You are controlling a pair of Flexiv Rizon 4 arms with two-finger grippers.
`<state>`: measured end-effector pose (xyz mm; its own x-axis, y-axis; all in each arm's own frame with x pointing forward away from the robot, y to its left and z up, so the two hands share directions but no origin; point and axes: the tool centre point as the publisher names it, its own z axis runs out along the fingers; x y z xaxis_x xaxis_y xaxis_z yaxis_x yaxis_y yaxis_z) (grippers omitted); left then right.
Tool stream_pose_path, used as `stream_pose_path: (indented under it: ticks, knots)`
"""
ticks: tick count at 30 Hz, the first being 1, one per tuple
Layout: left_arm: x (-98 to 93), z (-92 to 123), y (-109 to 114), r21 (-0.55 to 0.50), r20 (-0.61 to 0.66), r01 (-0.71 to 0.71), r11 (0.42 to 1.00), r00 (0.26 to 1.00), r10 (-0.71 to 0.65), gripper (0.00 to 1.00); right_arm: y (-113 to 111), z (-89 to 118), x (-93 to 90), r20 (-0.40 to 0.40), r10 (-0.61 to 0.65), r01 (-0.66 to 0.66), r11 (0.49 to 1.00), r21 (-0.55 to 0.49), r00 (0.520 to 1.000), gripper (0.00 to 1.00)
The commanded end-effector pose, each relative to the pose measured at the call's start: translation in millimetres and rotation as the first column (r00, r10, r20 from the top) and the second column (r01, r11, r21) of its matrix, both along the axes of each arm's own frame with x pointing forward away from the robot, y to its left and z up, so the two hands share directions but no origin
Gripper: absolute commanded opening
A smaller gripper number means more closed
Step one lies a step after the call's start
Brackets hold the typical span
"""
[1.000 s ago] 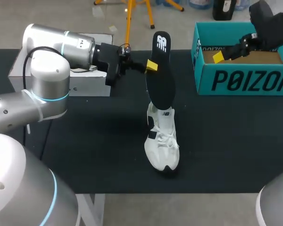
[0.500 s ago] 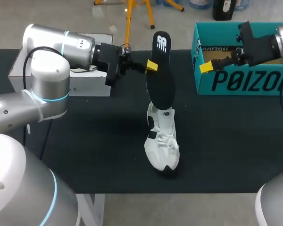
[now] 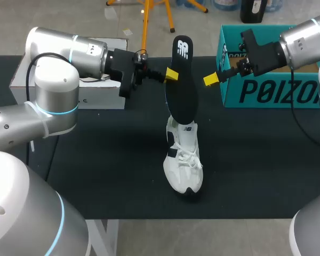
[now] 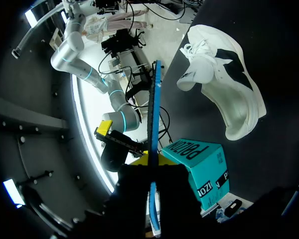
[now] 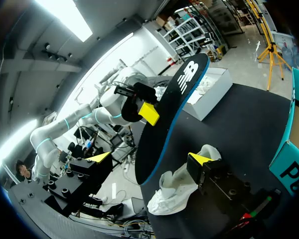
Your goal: Take the shoe out of the shoebox, open the shoe tongue, remove and reinsert the insole, then place the shoe into the shoebox
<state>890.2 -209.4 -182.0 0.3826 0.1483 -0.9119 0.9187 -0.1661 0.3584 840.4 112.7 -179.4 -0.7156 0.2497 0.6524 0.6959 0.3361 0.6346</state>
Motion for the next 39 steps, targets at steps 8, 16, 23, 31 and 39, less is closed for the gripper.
stream_pose_path:
  ticks: [8,16,23,31,39]
  knots:
    - [0.8,0,-1,0.002,0.000,0.001,1.000,1.000,-0.001,0.00,34,-13,3.2,-0.028,0.064,-0.062,0.996,0.062,0.998,1.00]
    - [0.8,0,-1,0.002,0.000,0.001,1.000,1.000,-0.001,0.00,44,-14,5.3,-0.036,0.062,-0.059,0.995,0.079,0.997,1.00]
    - [0.8,0,-1,0.002,0.000,0.001,1.000,1.000,-0.001,0.00,53,-15,6.9,-0.040,0.067,-0.063,0.994,0.092,0.997,0.95]
    - [0.8,0,-1,0.002,0.000,0.001,1.000,1.000,-0.001,0.00,50,-17,10.7,-0.047,0.051,-0.047,0.995,0.089,0.998,0.16]
    - [0.8,0,-1,0.002,0.000,0.001,1.000,1.000,-0.001,0.00,47,-18,13.4,-0.053,0.039,-0.034,0.995,0.092,0.998,0.00]
